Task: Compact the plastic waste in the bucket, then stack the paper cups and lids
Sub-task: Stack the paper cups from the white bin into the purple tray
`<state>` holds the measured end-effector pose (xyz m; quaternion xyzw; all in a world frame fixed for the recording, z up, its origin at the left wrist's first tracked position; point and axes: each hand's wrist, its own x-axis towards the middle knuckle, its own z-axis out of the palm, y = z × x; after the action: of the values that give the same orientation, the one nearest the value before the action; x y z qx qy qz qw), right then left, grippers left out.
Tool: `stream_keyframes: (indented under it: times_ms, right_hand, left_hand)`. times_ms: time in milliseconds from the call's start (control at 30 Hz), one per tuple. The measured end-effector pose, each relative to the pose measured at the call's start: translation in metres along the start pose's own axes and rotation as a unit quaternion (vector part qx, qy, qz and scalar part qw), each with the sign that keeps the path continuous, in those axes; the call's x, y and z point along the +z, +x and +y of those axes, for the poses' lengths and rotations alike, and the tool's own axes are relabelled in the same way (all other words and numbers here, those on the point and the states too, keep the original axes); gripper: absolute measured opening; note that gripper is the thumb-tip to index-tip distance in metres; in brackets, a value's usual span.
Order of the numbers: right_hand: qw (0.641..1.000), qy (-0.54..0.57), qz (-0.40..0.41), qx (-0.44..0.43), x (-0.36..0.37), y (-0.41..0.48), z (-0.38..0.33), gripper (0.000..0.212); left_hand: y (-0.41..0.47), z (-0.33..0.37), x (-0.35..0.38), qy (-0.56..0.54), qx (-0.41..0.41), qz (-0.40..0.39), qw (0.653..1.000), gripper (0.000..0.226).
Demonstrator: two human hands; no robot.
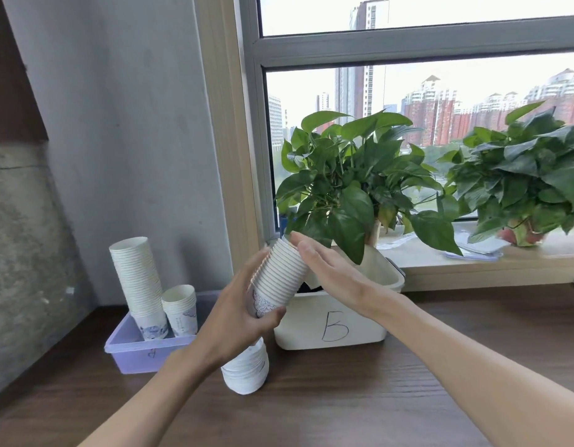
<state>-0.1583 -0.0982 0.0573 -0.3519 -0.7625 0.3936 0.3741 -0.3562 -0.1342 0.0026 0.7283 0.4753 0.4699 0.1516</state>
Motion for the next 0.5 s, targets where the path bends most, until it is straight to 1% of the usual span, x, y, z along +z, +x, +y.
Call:
stream_keyframes:
  times_ms: [67,133,167,233,333,433,500]
  right_hand:
    - [0.997,-0.025,0.069,0.013,-0.003,0.010,0.012,0.049]
    - [0.982,-0.117,0.142,0.035,-0.008,0.022,0.033,0.047]
    - [0.975,-0.157,0.152,0.049,-0.010,0.028,0.041,0.046]
    - [0.964,-0.214,0.140,0.074,-0.011,0.039,0.052,0.044]
    - [0.955,-0.258,0.129,0.073,-0.009,0.061,0.057,0.044]
    - [0.959,-0.238,0.133,0.082,-0.002,0.085,0.058,0.048]
    - [0.959,-0.224,0.143,0.103,0.002,0.100,0.063,0.051]
  left_hand:
    - [0.001,-0.008,-0.001,0.004,-0.012,0.020,1.000,0.091]
    - [0.004,-0.016,-0.003,0.008,-0.023,0.036,0.999,0.091]
    - [0.006,-0.020,-0.004,0.007,-0.027,0.042,0.999,0.089]
    - [0.010,-0.028,-0.006,0.009,-0.032,0.051,0.998,0.084]
    - [0.014,-0.039,-0.008,0.030,-0.035,0.059,0.997,0.078]
    - [0.018,-0.053,-0.014,0.056,-0.040,0.068,0.995,0.079]
    - [0.020,-0.062,-0.019,0.078,-0.036,0.071,0.994,0.079]
